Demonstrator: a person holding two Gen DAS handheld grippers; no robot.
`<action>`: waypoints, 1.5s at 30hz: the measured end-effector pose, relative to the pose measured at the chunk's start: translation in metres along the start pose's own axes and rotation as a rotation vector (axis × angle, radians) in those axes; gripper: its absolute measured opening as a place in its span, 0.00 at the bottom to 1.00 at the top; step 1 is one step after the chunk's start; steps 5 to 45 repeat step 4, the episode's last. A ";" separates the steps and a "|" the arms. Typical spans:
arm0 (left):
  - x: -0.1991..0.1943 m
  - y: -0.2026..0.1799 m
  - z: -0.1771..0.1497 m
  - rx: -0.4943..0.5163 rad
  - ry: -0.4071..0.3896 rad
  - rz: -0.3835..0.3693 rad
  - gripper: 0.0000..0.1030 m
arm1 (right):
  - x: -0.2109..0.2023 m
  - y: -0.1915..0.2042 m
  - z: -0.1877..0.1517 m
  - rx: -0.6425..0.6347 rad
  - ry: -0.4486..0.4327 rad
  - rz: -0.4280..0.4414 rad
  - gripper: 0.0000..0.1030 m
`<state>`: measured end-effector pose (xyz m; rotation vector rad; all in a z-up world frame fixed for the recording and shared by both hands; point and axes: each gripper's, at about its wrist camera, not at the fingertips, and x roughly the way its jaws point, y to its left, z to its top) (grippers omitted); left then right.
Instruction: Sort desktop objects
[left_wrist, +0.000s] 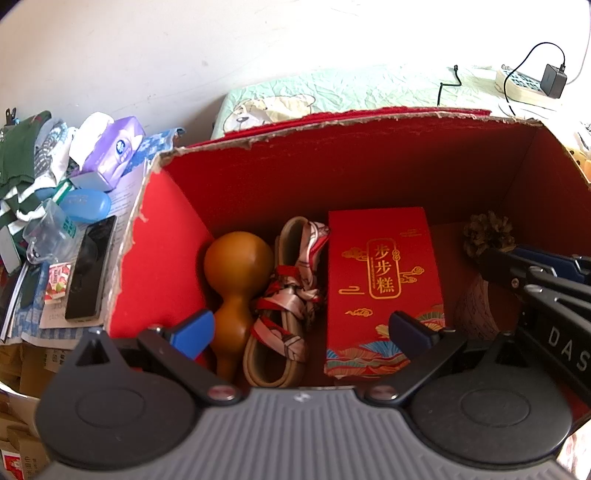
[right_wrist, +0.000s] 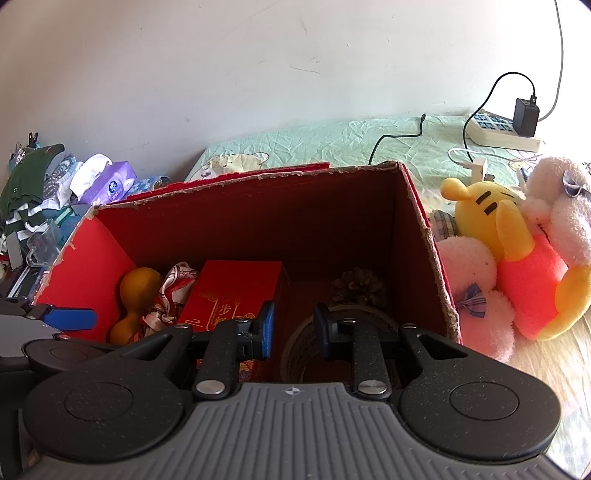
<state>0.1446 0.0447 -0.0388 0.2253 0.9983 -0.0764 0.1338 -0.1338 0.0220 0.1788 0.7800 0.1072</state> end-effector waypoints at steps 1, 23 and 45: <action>0.000 0.000 0.000 0.001 0.000 0.000 0.98 | 0.000 0.000 0.000 0.000 -0.001 -0.001 0.26; 0.000 0.000 0.000 0.000 0.002 0.006 0.98 | 0.000 0.001 -0.001 -0.003 -0.005 -0.008 0.26; 0.000 0.000 0.000 0.000 0.002 0.006 0.98 | 0.000 0.001 -0.001 -0.003 -0.005 -0.008 0.26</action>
